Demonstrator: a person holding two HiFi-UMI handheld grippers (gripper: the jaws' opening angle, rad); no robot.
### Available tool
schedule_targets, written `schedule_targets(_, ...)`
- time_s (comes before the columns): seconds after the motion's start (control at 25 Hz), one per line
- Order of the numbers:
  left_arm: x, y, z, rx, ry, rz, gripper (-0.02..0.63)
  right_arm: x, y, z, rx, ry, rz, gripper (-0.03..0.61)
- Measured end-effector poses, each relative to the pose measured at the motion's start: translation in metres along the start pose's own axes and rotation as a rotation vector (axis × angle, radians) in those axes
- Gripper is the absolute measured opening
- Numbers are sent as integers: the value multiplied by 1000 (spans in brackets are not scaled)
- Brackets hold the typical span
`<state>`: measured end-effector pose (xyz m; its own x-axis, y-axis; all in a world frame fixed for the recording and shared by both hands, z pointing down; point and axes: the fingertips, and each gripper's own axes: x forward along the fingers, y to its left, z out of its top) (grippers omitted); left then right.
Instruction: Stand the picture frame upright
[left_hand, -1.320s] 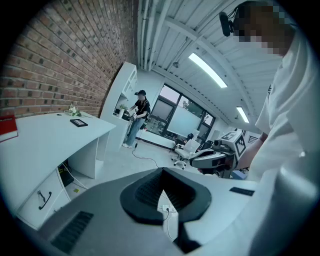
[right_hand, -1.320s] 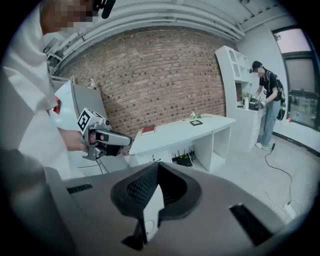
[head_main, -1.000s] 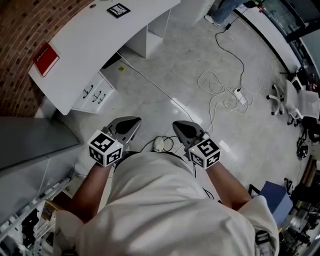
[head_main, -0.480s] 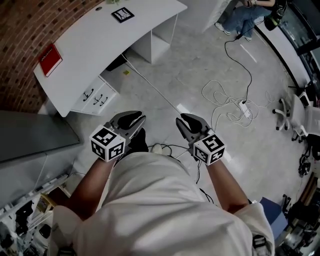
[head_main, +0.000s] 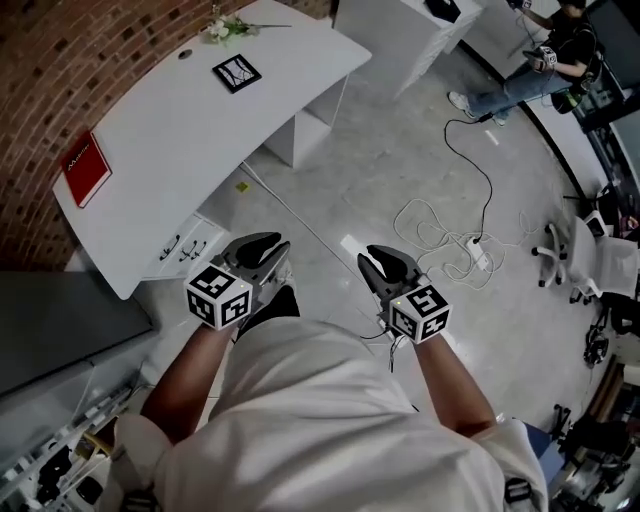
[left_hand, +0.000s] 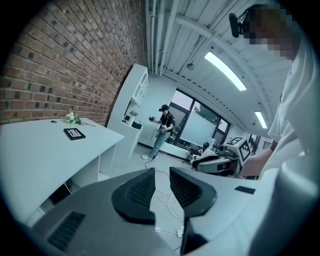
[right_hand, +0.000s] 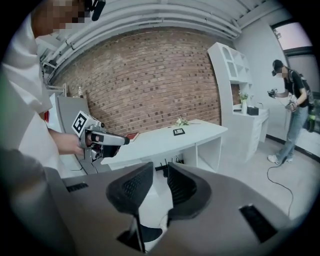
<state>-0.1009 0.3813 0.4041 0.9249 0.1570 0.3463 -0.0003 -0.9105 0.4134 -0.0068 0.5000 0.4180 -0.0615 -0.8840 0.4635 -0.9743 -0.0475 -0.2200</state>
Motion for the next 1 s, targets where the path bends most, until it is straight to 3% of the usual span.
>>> schedule_targets(0.44, 4, 147, 81, -61, -85, 119, 83, 148, -62, 97, -61, 71, 64, 77)
schedule_targets(1.0, 8, 271, 123, -171, -158, 246, 83, 303, -113, 168, -91, 156, 181, 77)
